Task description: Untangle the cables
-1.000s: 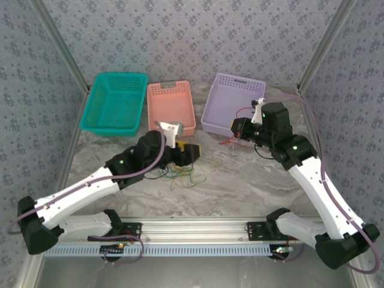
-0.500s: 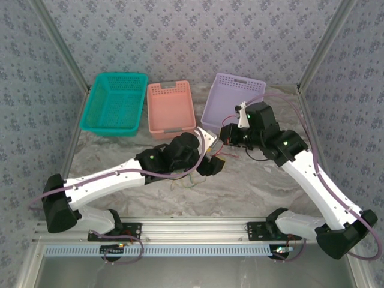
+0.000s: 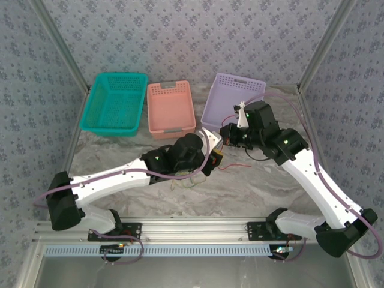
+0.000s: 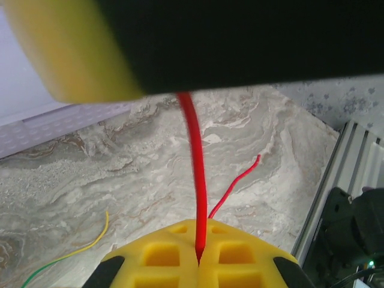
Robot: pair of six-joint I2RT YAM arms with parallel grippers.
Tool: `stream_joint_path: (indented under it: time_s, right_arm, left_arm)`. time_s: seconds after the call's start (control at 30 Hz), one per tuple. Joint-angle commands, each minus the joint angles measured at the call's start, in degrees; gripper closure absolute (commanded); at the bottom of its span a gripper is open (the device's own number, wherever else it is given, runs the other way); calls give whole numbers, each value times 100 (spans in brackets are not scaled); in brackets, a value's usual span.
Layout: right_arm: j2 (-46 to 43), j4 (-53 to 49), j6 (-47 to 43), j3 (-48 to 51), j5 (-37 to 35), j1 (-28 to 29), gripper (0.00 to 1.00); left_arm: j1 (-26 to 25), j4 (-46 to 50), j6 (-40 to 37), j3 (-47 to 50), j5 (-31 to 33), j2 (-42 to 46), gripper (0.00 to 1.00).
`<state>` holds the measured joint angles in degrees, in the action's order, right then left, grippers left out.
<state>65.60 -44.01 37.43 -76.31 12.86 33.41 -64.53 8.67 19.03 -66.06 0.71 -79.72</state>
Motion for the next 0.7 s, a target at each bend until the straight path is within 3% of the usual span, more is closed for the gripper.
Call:
stream_joint_path:
  time_s: [0.0,0.07,0.2,0.4,0.53,0.67]
  right_arm:
    - [-55,-133,-364,-418,-108,21,75]
    - [-162,-195,-386,-493,-278,21,54]
    - [-421,-309,-390,-543,-626,33,37]
    - [-889,-73,-316,-91,-926,248,33]
    - [-943,522,-247,353,-1044,749,32]
    - [-670,1110,-321,444,-1227,1424,30]
  left_arm:
    - [179,117,430,153,-97,345,100]
    - [408,334,638,169,-113,549,100]
    - [860,853,777,105,-125,997,100]
    - [2221,2038,776,-170,-113,1650,100]
    - [3615,2469,656,-299,-226,1871,100]
    - [5175,2301,725,-313,-843,1753,100]
